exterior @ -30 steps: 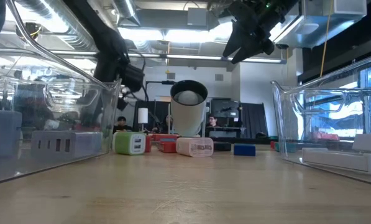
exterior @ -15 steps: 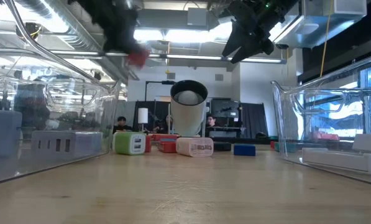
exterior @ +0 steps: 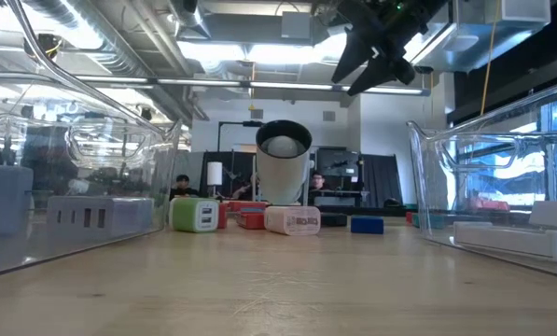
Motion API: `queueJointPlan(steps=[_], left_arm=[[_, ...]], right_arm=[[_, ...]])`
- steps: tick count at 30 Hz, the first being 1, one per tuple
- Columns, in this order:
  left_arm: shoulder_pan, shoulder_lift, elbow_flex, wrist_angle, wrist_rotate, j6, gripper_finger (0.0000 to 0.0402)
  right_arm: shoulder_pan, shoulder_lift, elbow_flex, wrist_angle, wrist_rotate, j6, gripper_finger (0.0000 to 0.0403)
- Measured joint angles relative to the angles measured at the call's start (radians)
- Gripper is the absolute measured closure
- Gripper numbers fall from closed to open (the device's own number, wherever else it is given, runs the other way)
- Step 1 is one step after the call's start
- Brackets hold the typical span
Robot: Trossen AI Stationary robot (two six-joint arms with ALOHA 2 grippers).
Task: Pick & Place Office items
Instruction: Put the top left red charger adapter into the left transparent bin
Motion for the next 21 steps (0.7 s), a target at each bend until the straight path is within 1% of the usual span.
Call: queueJointPlan(steps=[3, 5, 10, 12, 15, 18, 21], left_arm=[[-0.058, 0.005, 0.0, 0.025, -0.071, -0.065, 0.0282], [-0.096, 0.007, 0.0, 0.063, -0.101, -0.089, 0.0278], [-0.199, 0.008, 0.0, 0.146, -0.122, -0.092, 0.0282], [-0.238, 0.012, 0.0, 0.143, -0.15, -0.09, 0.0283], [-0.298, 0.014, 0.0, 0.112, -0.224, -0.106, 0.0279], [-0.355, 0.019, 0.0, 0.087, -0.302, -0.132, 0.0275], [-0.411, 0.019, -0.001, 0.088, -0.354, -0.133, 0.0278]], right_arm=[[0.0, 0.0, 0.0, 0.0, 0.0, 0.029, 0.0159], [0.0, 0.0, 0.0, 0.0, 0.004, 0.054, 0.0159], [0.0, 0.0, 0.0, -0.002, 0.006, 0.144, 0.0159], [0.0, 0.0, 0.0, -0.002, 0.007, 0.177, 0.0159], [0.0, 0.0, 0.0, -0.001, 0.007, 0.219, 0.0159], [0.001, 0.0, 0.0, -0.001, 0.007, 0.239, 0.0159], [0.001, 0.0, 0.0, 0.0, 0.007, 0.254, 0.0159]])
